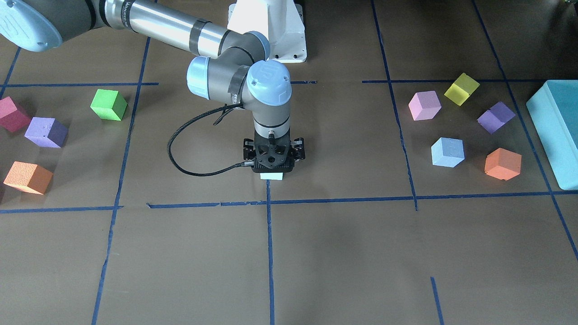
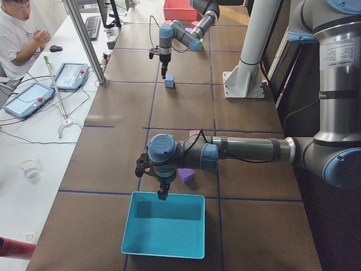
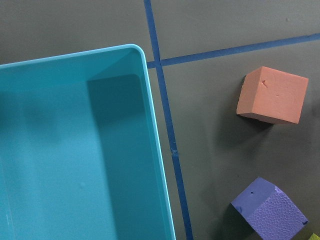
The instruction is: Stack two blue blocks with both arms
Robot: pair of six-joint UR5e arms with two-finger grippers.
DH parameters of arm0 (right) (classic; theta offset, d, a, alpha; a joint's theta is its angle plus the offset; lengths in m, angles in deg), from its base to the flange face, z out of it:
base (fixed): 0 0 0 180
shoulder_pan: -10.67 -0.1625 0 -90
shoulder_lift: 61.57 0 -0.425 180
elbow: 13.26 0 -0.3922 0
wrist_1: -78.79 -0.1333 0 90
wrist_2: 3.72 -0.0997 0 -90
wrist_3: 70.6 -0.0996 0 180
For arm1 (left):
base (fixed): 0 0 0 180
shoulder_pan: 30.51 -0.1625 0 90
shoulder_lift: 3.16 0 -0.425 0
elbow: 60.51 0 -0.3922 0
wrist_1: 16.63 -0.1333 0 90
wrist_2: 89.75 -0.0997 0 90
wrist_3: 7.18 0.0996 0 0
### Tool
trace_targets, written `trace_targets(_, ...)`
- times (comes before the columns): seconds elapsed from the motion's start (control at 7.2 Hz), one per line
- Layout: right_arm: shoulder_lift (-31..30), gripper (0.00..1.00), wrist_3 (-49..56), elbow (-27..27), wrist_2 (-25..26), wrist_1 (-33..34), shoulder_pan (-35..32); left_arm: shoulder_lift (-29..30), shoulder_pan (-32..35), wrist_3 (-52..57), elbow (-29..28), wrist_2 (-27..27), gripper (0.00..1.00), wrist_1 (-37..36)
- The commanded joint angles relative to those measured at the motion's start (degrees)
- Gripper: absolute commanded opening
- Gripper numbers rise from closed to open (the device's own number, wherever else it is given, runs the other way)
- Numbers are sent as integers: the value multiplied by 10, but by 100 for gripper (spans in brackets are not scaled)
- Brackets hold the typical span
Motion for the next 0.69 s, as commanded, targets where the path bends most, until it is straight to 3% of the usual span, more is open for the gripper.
trace_targets(0.0,-35,100,141,-113,-80,140,-102,8,-5,-3,4,3,100,7)
trace_targets(0.28,-207,100,376,-229,-160,150,-236,28,-5,-6,-4,1,100,93)
trace_targets(0.56,-364,100,609,-289,-215,150,-355,59,-10,-102,-9,8,100,100)
